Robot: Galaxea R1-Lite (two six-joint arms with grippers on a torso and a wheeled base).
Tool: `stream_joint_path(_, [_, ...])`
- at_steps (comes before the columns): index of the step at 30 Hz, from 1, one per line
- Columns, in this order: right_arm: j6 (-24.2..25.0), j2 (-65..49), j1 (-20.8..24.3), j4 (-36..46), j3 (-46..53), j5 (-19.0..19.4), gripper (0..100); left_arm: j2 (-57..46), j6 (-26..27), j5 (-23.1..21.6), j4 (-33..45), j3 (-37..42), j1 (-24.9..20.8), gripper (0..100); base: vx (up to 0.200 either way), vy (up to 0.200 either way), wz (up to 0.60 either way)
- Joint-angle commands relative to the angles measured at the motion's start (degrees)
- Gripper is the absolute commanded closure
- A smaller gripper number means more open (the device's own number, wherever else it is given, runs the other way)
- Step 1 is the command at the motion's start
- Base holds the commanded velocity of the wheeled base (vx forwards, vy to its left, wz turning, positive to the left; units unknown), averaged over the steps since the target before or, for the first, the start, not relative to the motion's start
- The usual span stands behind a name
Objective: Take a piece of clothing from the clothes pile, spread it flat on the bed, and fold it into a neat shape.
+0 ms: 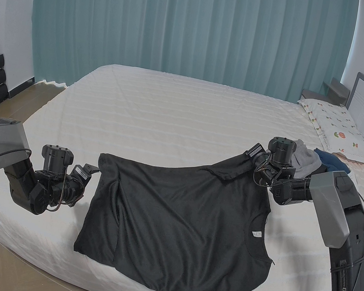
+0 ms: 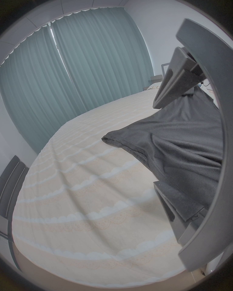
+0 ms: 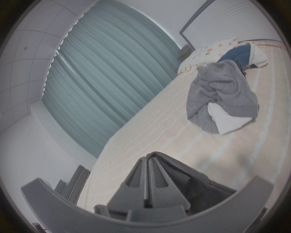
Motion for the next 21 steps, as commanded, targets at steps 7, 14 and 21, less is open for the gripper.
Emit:
stream_joint_path(7, [-2.9,9.1,-4.0,-2.6,-3.4,-1.3,0,0.1,0.0,0.1,-0.1,0.2,-0.2,0,0.000,0.000,0.00])
stream_joint_path(14, [-2.2,8.5,-4.6,-1.8,-2.2,-0.3,0,0.1,0.0,0.1,-0.1,0.2,-0.2,0,0.000,0.000,0.00])
stream_joint_path(21, [1.3,-4.7,-6.2,-2.6,18.7,5.5,0,-0.5,0.0,0.0,-0.1,1.0,-0.2,0,0.000,0.000,0.00])
